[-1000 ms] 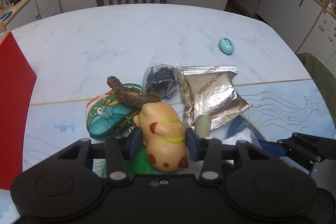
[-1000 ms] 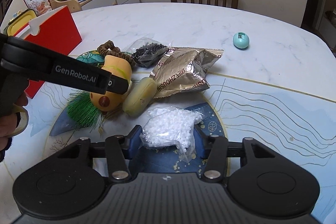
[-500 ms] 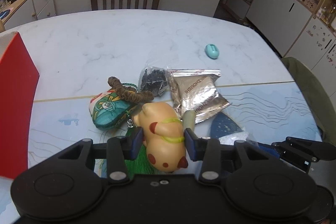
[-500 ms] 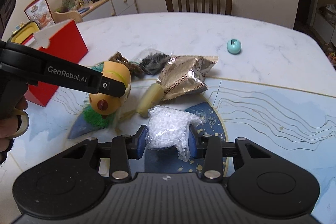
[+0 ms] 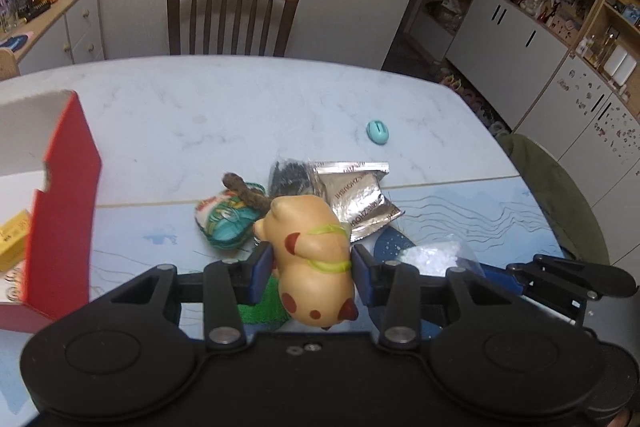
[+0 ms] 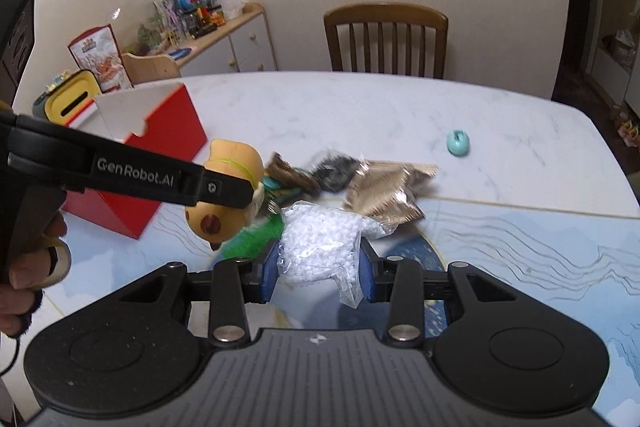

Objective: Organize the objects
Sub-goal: 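Lift and carry the cat squishy and foam bag over the red-white box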

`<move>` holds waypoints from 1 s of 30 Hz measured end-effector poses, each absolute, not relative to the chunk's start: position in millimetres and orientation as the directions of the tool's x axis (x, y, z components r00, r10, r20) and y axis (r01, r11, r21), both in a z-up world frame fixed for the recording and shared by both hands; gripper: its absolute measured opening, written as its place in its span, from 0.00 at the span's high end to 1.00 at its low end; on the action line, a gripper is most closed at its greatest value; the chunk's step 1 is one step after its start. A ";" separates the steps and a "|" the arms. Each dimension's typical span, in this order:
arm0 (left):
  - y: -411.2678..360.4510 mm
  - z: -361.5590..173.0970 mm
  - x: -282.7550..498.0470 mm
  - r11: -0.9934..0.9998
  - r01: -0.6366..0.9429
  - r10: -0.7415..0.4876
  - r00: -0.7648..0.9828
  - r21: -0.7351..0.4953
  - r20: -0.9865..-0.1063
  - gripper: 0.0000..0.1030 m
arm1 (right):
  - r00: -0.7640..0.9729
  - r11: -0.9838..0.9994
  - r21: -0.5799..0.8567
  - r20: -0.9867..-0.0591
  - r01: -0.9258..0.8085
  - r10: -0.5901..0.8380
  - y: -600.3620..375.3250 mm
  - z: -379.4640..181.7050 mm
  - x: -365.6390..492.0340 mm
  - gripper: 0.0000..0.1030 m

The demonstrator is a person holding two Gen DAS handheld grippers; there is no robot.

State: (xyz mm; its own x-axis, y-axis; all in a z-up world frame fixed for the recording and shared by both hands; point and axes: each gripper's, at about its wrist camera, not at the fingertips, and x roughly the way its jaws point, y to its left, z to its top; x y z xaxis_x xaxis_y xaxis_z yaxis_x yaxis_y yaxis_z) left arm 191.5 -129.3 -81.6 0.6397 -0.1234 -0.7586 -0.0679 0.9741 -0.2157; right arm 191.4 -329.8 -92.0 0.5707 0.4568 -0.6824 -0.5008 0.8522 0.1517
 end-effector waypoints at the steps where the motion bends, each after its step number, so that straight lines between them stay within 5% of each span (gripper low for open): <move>1: -126.1 -78.2 188.4 0.975 -0.066 -0.122 0.646 -0.214 -0.754 0.60 | 0.574 0.851 0.151 -0.678 -0.503 0.460 -325.2 -88.3 189.5 0.63; 30: 67.8 -45.7 112.8 0.967 -0.206 0.031 0.687 -0.153 -0.726 0.60 | 0.543 0.747 0.075 -0.639 -0.661 0.545 -127.3 -38.2 150.9 0.63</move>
